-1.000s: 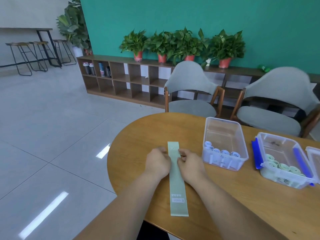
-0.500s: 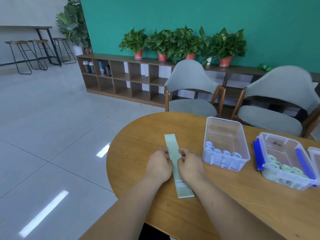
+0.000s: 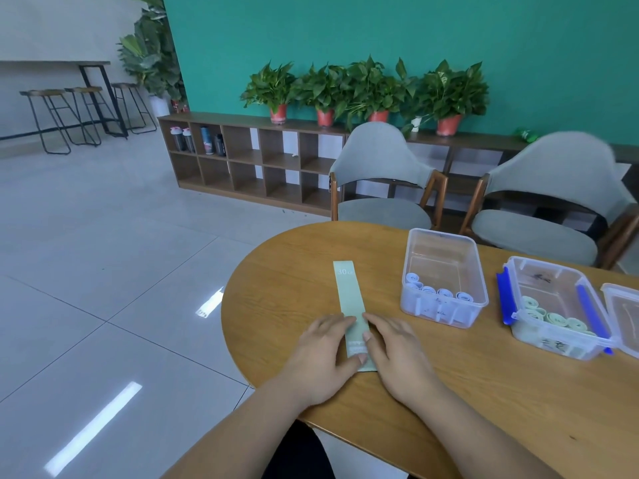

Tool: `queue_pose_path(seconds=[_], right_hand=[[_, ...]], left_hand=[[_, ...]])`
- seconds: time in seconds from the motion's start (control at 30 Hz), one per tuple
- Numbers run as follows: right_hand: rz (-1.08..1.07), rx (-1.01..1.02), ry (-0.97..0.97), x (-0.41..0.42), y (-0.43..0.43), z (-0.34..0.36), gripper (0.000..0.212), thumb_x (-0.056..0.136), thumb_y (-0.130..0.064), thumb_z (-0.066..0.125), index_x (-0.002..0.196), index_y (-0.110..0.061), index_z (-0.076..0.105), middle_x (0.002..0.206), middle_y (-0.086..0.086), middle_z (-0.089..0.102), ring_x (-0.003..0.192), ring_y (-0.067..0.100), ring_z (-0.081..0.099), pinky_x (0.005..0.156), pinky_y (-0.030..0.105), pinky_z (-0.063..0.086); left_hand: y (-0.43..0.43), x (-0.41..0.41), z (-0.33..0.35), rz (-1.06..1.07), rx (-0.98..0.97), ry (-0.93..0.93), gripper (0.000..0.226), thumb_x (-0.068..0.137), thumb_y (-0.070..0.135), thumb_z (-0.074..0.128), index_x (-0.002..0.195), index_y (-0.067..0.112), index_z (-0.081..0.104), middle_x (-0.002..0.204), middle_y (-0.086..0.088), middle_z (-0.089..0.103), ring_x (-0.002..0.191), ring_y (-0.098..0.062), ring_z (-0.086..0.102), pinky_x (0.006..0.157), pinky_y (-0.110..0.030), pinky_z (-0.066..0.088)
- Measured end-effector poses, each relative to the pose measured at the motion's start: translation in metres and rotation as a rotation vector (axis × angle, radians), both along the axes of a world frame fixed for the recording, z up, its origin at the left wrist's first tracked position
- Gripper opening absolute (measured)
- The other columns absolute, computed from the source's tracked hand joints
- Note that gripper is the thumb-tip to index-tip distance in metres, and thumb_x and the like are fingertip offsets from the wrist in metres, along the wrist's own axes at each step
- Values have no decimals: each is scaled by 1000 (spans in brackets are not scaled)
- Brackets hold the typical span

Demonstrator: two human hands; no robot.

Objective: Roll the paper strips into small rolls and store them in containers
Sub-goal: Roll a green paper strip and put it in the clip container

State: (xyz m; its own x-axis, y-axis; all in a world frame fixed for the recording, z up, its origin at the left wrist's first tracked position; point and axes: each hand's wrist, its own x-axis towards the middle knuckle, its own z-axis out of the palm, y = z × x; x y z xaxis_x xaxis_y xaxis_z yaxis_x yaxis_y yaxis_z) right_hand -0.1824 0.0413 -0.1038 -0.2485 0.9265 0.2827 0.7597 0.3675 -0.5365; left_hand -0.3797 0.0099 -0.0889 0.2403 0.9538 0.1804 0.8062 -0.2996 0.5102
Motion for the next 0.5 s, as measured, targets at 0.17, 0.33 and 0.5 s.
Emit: queue_pose_path(seconds=[0.17,0.33,0.5], right_hand=[[54,82,-38,7,-15,-2,43,104,-47,44,139,-31,63,140,-20,59,134,6,42,113,35,41],[28,193,-67,2,-19,-1,34,98,-45,53,122,-32,73,128,-24,65,126,7,49,105,35,47],[35,237,-58,2,-20,-4,27,95,-46,58,108,-33,77,118,-25,69,117,8,53,98,40,51]], left_hand=[[-8,-6,-2,-82,37,-76,80,87,65,69,155,31,45,163,12,34,153,-5,19,126,-30,21],[-11,-5,-5,-77,184,-88,45,92,53,71,130,30,65,134,19,54,134,-1,39,113,-20,35],[-9,-7,-5,-43,238,-97,29,95,44,71,118,28,71,125,19,58,127,-2,44,107,-13,33]])
